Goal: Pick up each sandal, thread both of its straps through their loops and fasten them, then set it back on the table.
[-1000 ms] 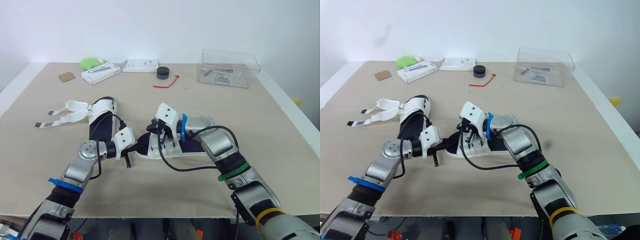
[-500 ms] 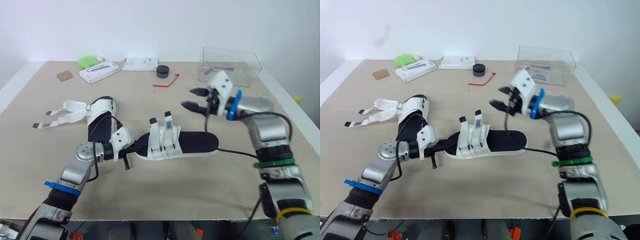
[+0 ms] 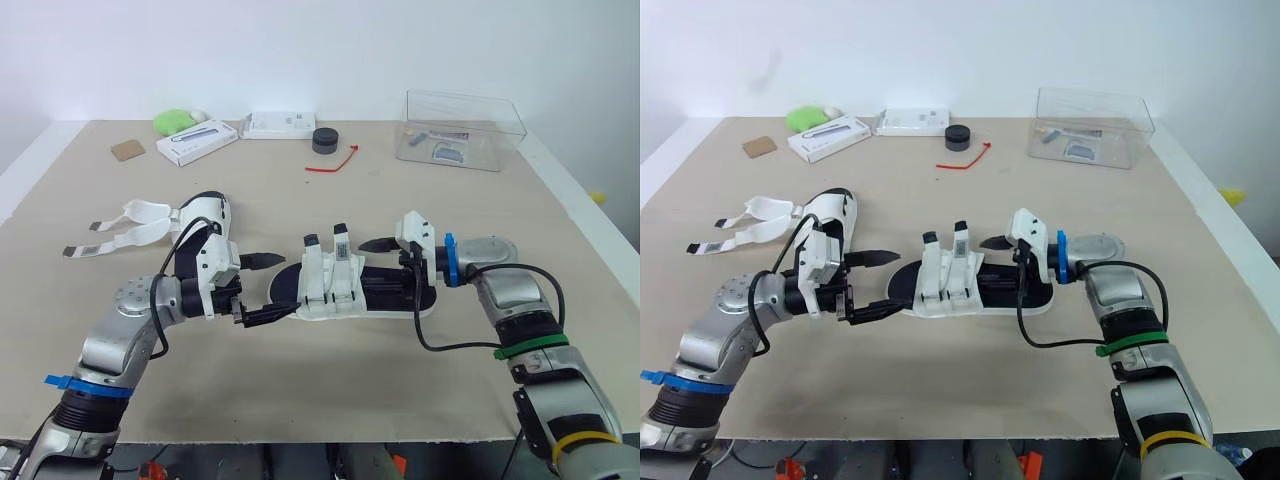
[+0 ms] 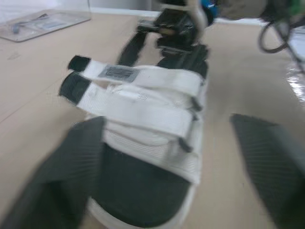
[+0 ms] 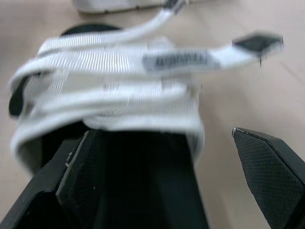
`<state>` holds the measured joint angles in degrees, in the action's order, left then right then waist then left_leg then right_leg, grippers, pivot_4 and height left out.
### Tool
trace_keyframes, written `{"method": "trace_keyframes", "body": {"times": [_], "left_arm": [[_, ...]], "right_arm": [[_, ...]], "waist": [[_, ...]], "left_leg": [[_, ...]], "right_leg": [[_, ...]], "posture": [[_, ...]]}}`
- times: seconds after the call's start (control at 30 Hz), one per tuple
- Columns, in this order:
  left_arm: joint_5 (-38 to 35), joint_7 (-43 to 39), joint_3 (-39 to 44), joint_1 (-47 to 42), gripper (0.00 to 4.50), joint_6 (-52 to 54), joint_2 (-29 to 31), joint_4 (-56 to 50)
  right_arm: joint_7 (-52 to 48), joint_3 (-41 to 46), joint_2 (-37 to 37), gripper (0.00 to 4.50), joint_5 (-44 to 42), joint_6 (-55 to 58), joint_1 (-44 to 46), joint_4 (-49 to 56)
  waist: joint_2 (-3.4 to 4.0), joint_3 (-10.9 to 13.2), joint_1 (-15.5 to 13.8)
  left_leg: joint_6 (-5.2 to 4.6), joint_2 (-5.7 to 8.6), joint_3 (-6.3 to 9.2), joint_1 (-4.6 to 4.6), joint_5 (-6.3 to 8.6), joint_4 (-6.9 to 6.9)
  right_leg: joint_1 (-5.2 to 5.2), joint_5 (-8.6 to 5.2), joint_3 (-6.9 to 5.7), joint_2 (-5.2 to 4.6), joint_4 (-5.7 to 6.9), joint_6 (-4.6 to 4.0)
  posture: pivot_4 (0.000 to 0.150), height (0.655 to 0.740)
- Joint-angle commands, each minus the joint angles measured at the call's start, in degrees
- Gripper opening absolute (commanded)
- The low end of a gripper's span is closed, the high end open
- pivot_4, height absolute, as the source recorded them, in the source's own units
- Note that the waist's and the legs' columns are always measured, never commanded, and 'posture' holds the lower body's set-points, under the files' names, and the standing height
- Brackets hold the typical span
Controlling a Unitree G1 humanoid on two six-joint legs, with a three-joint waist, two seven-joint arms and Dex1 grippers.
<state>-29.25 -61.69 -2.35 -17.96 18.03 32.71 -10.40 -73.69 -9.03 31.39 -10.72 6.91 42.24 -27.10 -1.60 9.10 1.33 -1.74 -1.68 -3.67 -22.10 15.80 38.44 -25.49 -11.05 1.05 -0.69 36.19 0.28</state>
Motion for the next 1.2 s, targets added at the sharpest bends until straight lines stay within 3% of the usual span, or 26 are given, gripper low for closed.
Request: {"method": "trace_keyframes", "body": {"times": [0.03,0.1,0.2,0.33,0.5,0.67,0.83,1.03,1.13,1.2], "left_arm": [[-1.4,-1.9,1.5,2.4,4.39,-0.2,2.7,-5.3],[-0.9,-2.4,1.5,3.5,4.39,-0.9,3.7,-6.4],[-1.0,-1.6,1.8,4.0,4.5,-0.6,3.8,-7.3],[-0.9,-0.6,1.9,4.6,4.5,-0.4,3.8,-8.6],[0.0,2.9,2.0,4.0,4.5,-0.7,2.5,-8.3],[0.5,5.7,1.4,3.3,4.5,-0.5,1.0,-7.9],[1.2,7.1,0.2,2.1,4.5,-0.4,-0.6,-6.6],[2.8,7.9,-1.8,0.6,4.5,-0.7,-2.5,-5.9],[3.9,8.2,-2.9,-0.9,4.5,-1.4,-4.0,-4.3],[4.6,8.6,-3.3,-1.5,4.5,-1.6,-4.7,-3.7]], "right_arm": [[-0.6,-0.8,-3.3,4.5,0.6,-3.5,3.2,-2.9],[-0.6,-1.0,-5.3,4.5,0.9,-5.1,4.2,-5.5],[0.8,0.5,-6.8,3.73,-0.1,-4.7,4.1,-6.9],[1.3,2.1,-6.9,2.17,-3.2,0.7,0.8,-2.4],[9.5,8.3,-7.2,0.03,-9.3,12.2,-4.9,9.8],[24.0,13.8,-6.7,0.03,-8.4,19.1,-11.1,22.0],[46.5,23.1,-10.7,0.03,-7.6,28.5,-14.9,33.8],[69.0,30.6,-19.9,0.03,-6.2,38.5,-16.4,45.8],[81.7,34.7,-27.9,0.03,-5.2,40.6,-14.3,48.2],[84.9,35.5,-30.2,0.03,-5.1,40.6,-14.0,47.9]], "waist": [[0.0,0.0,0.2],[0.0,0.0,0.3],[0.0,0.0,0.0],[0.0,0.0,0.0],[0.0,0.0,-0.2],[0.0,0.0,-0.2],[0.0,0.0,-0.2],[0.01,0.0,0.0],[0.02,0.0,0.0],[0.02,0.0,0.0]], "left_leg": [[0.04,-0.01,-0.05,0.01,0.03,0.0],[0.08,-0.04,-0.03,0.02,0.05,0.0],[0.12,-0.05,0.05,-0.01,0.03,-0.01],[0.18,-0.01,0.06,-0.01,0.02,0.0],[0.41,0.02,0.17,-0.06,0.06,0.01],[0.48,0.06,0.19,-0.1,0.06,0.03],[0.62,0.08,0.2,-0.11,-0.01,0.05],[0.73,0.07,0.21,-0.1,-0.07,0.03],[0.79,0.05,0.23,-0.07,-0.1,0.03],[0.86,0.06,0.26,-0.07,-0.15,0.03]], "right_leg": [[-0.01,0.0,0.05,0.02,0.0,0.0],[-0.01,-0.02,0.04,0.05,0.0,-0.04],[-0.01,-0.05,0.03,0.03,0.01,-0.09],[0.02,-0.05,0.03,-0.07,0.03,-0.09],[0.03,-0.06,-0.02,-0.16,0.04,-0.06],[0.02,-0.06,-0.03,-0.16,0.04,-0.01],[0.02,-0.07,-0.01,-0.15,0.09,0.03],[0.0,-0.07,0.03,-0.09,0.13,0.04],[-0.01,-0.07,0.04,-0.05,0.2,0.03],[-0.02,-0.06,0.02,-0.05,0.22,0.03]], "posture": [[0.15,0.74],[0.15,0.74],[0.15,0.74],[0.15,0.74],[0.15,0.74],[0.15,0.74],[0.15,0.74],[0.15,0.74],[0.15,0.74],[0.15,0.74]]}}
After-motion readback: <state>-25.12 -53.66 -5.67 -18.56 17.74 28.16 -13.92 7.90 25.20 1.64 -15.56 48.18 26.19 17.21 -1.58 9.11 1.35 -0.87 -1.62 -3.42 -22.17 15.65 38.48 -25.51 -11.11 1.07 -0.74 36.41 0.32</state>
